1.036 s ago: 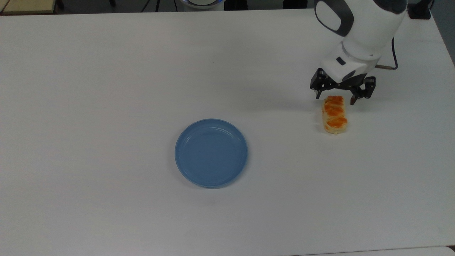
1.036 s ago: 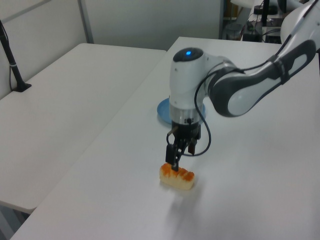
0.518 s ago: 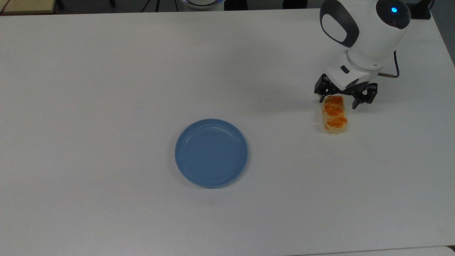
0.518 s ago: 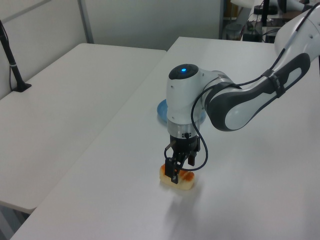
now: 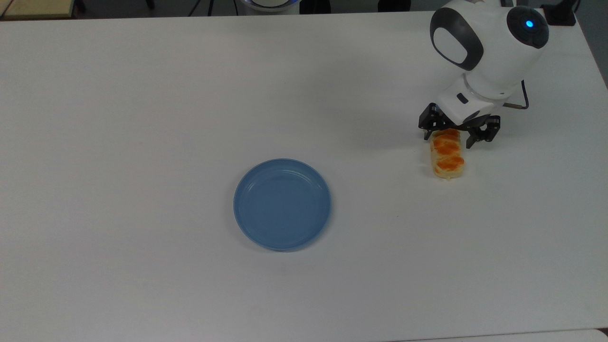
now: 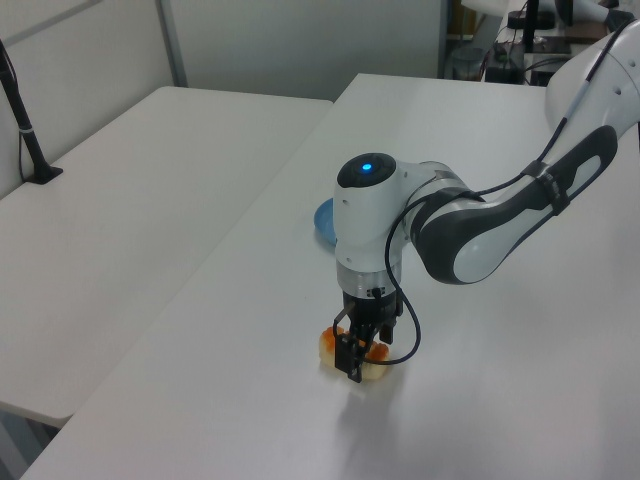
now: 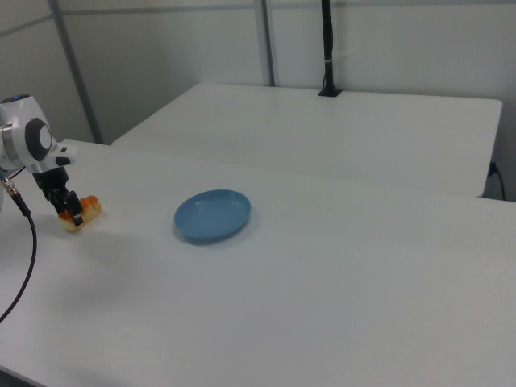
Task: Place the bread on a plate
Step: 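Close the gripper on the glazed bread roll and lift it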
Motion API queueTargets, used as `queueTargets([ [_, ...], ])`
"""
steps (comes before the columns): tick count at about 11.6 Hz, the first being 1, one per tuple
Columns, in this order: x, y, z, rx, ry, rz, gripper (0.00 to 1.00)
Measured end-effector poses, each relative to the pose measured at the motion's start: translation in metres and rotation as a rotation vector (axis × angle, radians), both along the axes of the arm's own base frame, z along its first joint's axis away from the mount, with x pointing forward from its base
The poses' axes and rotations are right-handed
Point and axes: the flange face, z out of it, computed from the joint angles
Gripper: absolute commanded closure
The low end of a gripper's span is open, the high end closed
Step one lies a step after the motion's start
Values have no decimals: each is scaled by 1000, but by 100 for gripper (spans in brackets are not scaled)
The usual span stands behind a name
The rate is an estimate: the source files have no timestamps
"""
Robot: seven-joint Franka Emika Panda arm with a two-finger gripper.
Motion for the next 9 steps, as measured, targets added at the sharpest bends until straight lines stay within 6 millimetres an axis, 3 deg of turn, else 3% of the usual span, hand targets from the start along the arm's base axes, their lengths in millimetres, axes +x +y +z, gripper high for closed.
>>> queueTargets([
  [1,0,0,0,-4,-3,3,58],
  [3,0,0,0,-12,-9,9,77],
  [7,2,0,3,-9,-14,7,77],
  [9,11,-9,11,-7,-31,-10,77],
])
